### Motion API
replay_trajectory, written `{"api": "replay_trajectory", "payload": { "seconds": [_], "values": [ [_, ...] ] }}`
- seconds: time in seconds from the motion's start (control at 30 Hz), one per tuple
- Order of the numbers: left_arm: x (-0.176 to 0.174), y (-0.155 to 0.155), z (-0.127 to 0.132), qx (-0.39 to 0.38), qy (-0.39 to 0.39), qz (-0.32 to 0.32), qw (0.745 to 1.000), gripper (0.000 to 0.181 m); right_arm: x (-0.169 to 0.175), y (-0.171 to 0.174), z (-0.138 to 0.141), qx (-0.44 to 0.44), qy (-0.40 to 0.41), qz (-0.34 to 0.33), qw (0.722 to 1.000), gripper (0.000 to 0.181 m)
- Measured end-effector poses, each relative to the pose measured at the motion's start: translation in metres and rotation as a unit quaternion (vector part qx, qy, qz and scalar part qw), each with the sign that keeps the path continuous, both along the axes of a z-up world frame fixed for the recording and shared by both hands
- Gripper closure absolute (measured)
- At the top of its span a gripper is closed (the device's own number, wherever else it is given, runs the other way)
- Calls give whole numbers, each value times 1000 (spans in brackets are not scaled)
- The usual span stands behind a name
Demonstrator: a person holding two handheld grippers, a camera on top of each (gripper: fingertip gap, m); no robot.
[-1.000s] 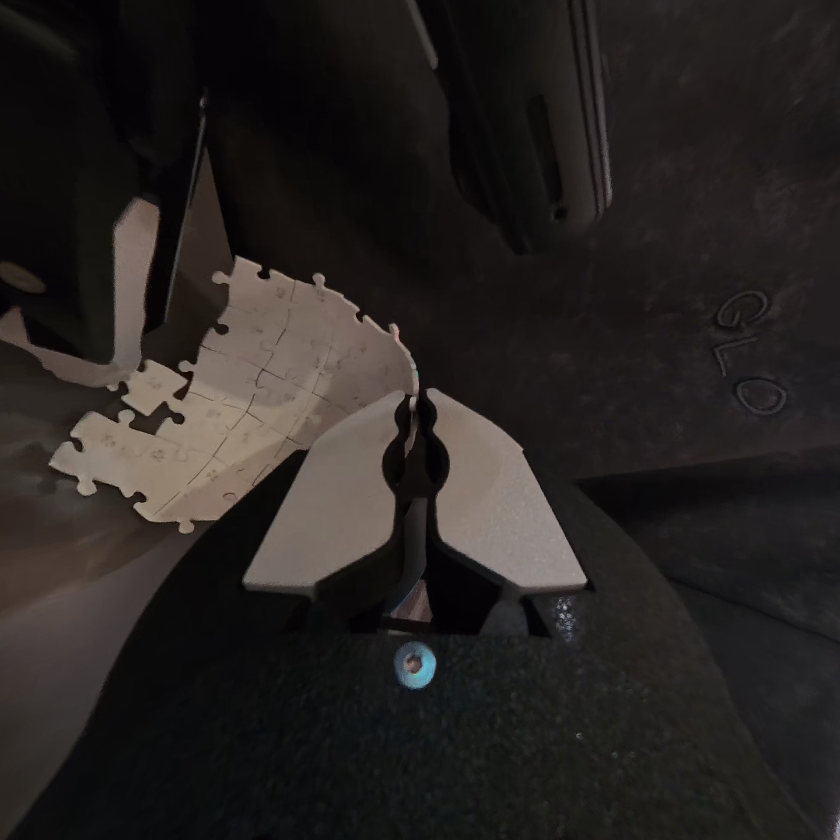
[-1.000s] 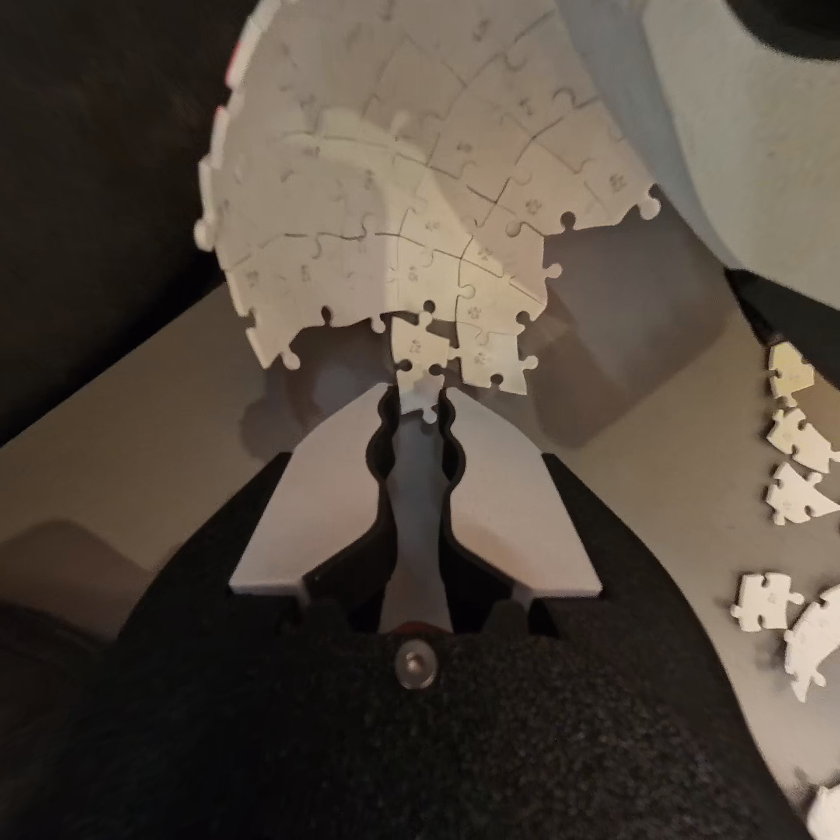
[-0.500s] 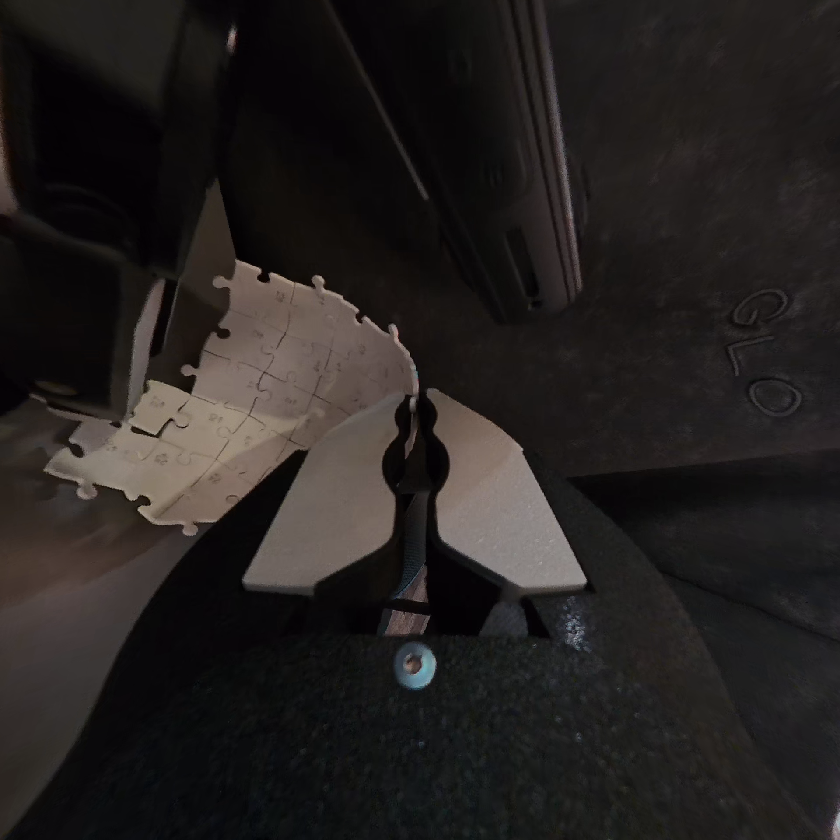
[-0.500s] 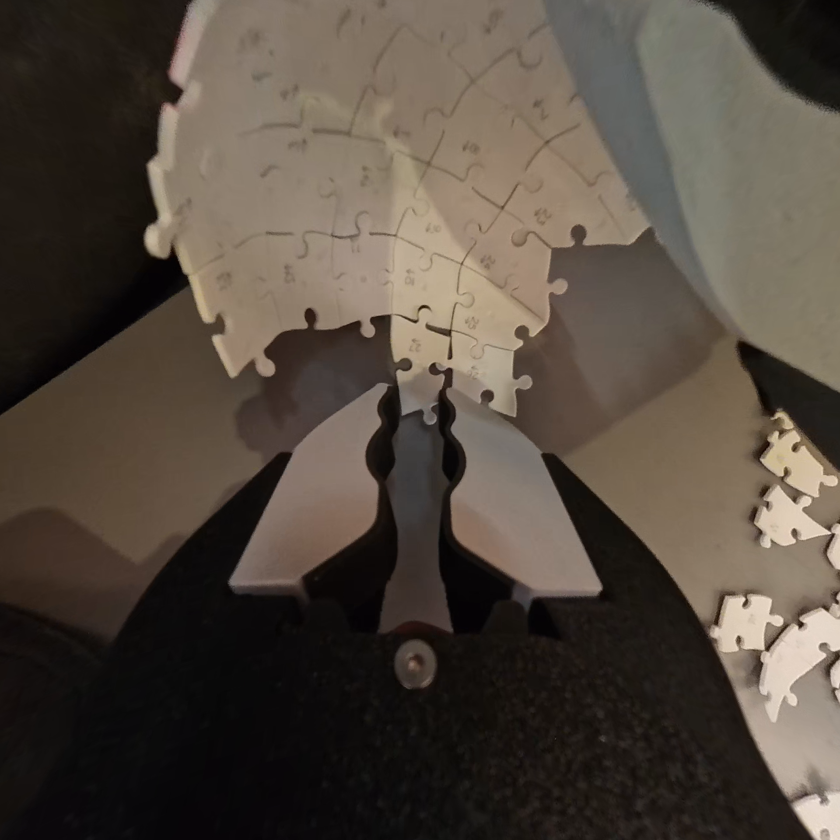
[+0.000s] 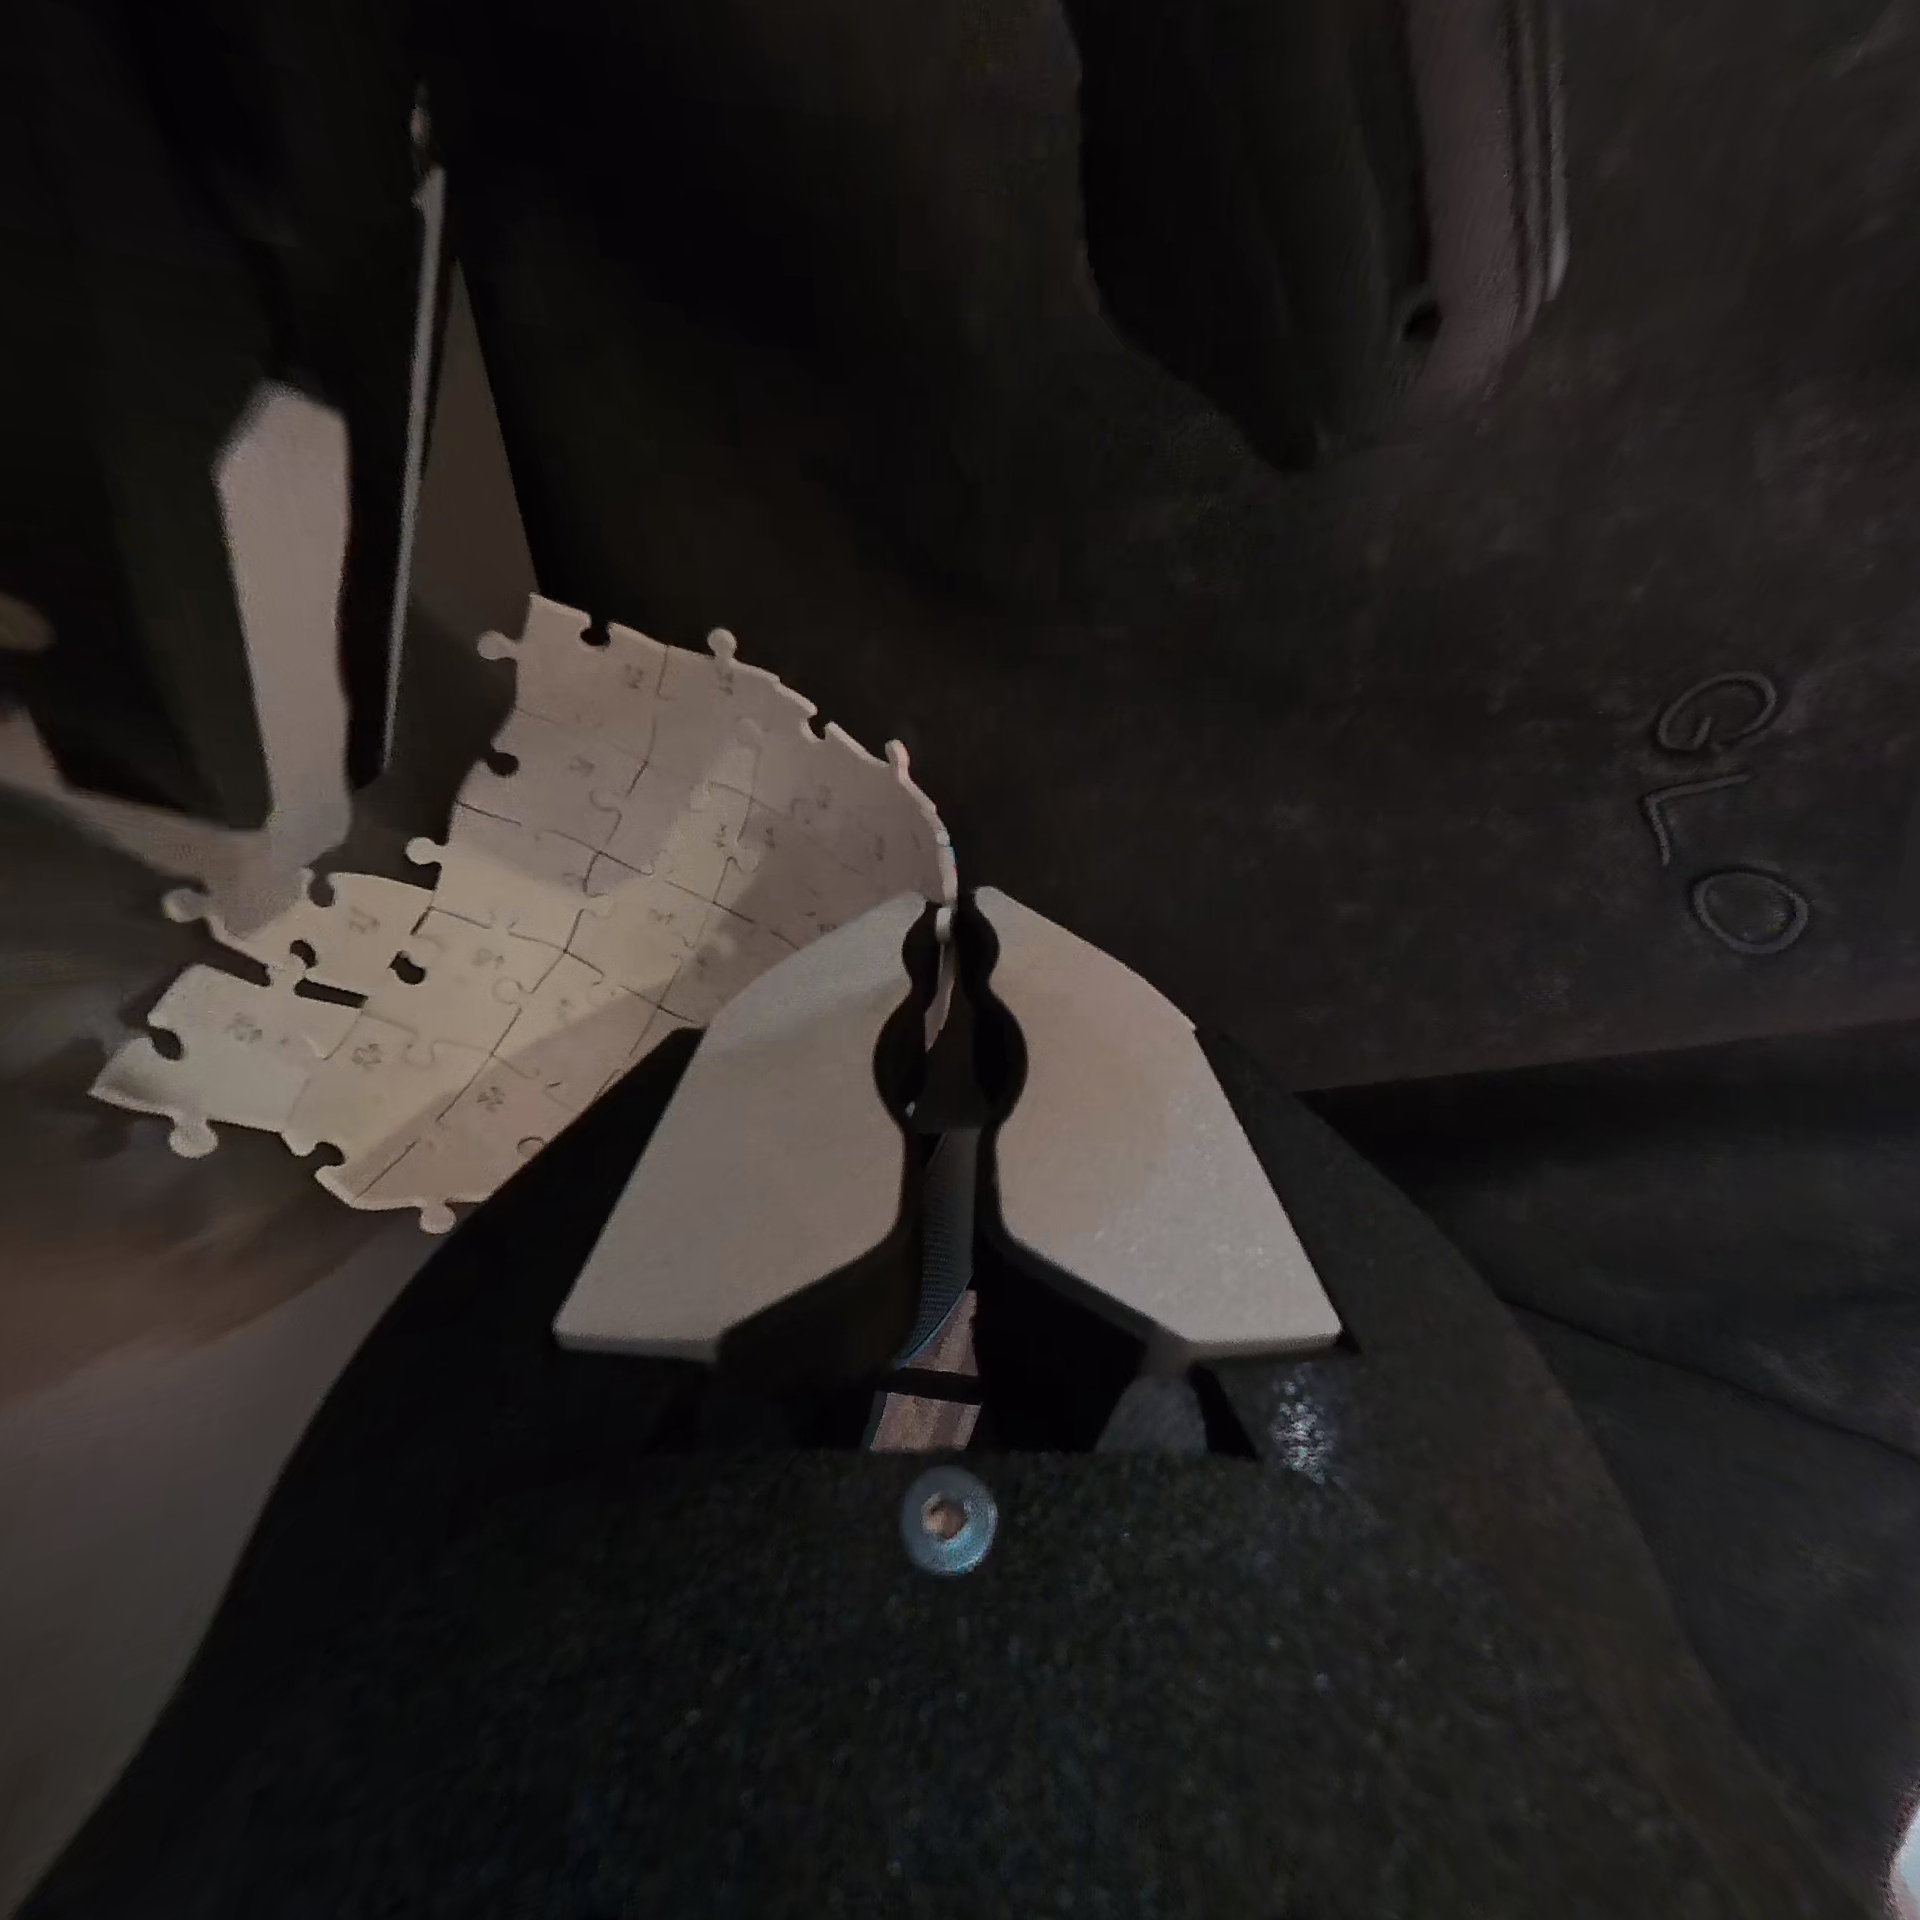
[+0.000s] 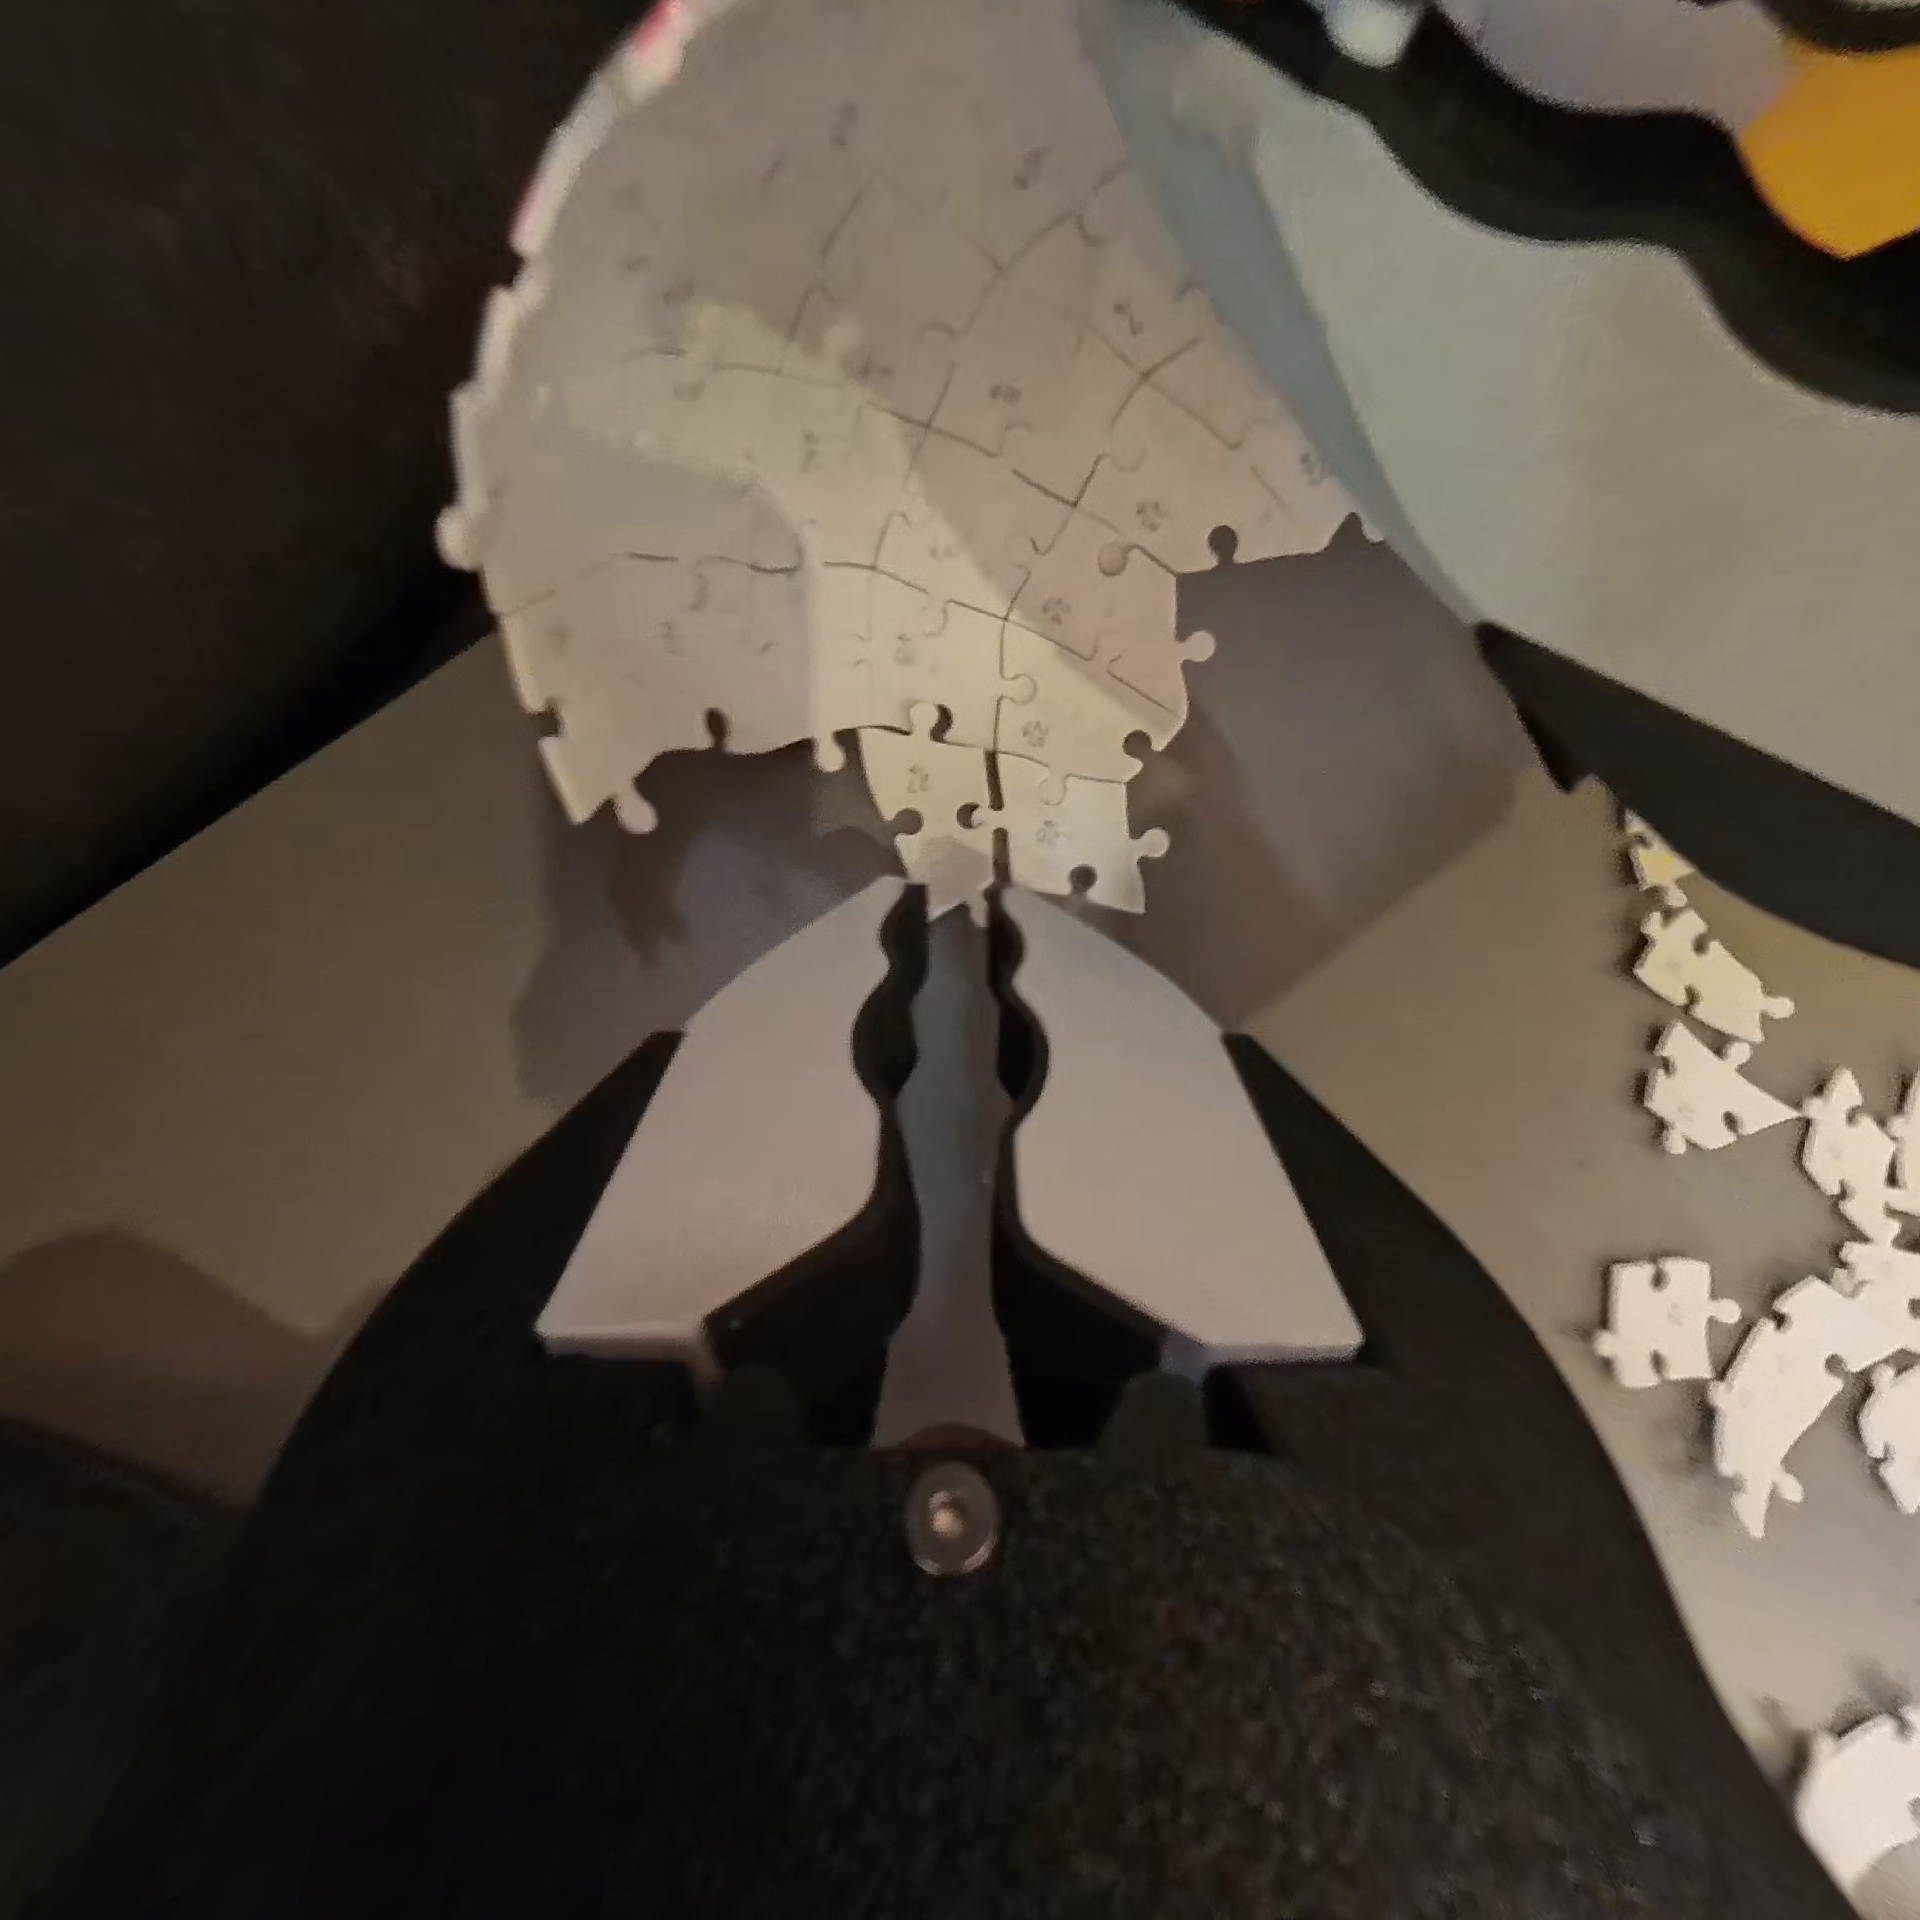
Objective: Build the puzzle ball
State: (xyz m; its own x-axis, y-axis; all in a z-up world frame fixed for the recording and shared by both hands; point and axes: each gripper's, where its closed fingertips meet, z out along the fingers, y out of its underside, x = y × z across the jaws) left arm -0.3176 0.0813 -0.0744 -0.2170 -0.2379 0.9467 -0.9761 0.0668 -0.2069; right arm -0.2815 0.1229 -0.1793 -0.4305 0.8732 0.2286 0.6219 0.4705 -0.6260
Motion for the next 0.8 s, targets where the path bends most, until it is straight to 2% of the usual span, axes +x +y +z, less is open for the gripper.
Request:
{"api": "replay_trajectory", "payload": {
  "seconds": [0.03, 0.07, 0.37, 0.6, 0.8],
  "values": [
    [1, 0, 0, 0, 0, 0, 1000, 179, 1, -2, 2, -6, 6, -3, 1000, 180],
    [1, 0, 0, 0, 0, -1, 1000, 178, 0, -4, 4, -8, 13, -9, 1000, 181],
    [2, 0, 0, -4, 1, 2, 1000, 178, -23, -19, -10, 11, 11, 2, 1000, 181],
    [2, 1, 0, -7, 1, 2, 1000, 178, -25, -14, -13, 56, 2, -4, 998, 181],
    [3, 1, -1, -7, 0, 2, 1000, 178, -26, -13, -13, 55, 0, -10, 998, 181]
  ]
}}
